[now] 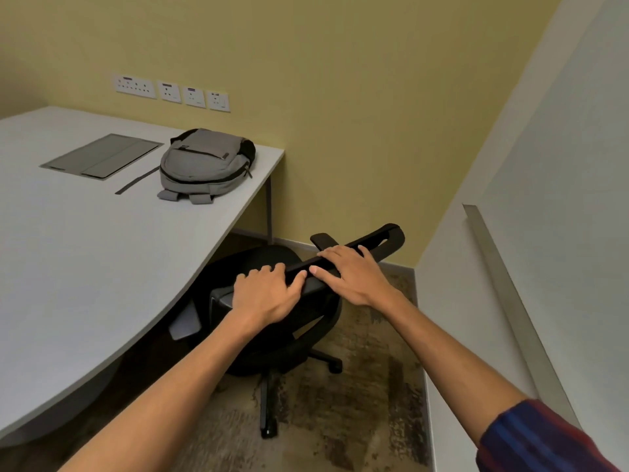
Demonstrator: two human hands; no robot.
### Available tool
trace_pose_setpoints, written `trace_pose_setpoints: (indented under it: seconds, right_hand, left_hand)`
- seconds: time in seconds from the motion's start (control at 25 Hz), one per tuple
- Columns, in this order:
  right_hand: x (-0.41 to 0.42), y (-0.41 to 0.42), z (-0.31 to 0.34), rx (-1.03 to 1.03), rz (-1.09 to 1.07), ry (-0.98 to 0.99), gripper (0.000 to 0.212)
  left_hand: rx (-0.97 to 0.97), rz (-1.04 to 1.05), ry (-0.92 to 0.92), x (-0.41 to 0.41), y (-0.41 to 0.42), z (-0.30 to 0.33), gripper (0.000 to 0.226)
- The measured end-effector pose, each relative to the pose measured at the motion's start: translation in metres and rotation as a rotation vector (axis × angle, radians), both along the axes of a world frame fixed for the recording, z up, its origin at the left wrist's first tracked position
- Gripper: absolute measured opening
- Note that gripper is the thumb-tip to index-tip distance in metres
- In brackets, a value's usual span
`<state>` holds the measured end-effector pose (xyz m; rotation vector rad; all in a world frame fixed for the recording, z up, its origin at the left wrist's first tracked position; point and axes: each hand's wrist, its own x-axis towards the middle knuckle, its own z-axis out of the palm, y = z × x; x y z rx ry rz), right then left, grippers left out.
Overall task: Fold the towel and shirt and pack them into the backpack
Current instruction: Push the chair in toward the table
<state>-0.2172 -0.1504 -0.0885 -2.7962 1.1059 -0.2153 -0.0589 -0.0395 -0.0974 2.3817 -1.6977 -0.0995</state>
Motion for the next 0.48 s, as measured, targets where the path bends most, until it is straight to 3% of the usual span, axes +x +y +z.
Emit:
trace_pose_setpoints:
  seconds: [0.28, 0.48]
  right_hand:
    - [-0.023, -0.066, 0.008, 0.030, -0.004, 0.089, 0.096]
    - [-0.026, -0.108, 0.000, 0.011, 0.067, -0.003, 0.078]
  left_hand:
    - [-0.003, 0.098, 0.002, 0.000, -0.005, 0.006, 0.087]
    - [0.033, 0.052, -0.017, -0.002, -0.016, 0.009, 0.097]
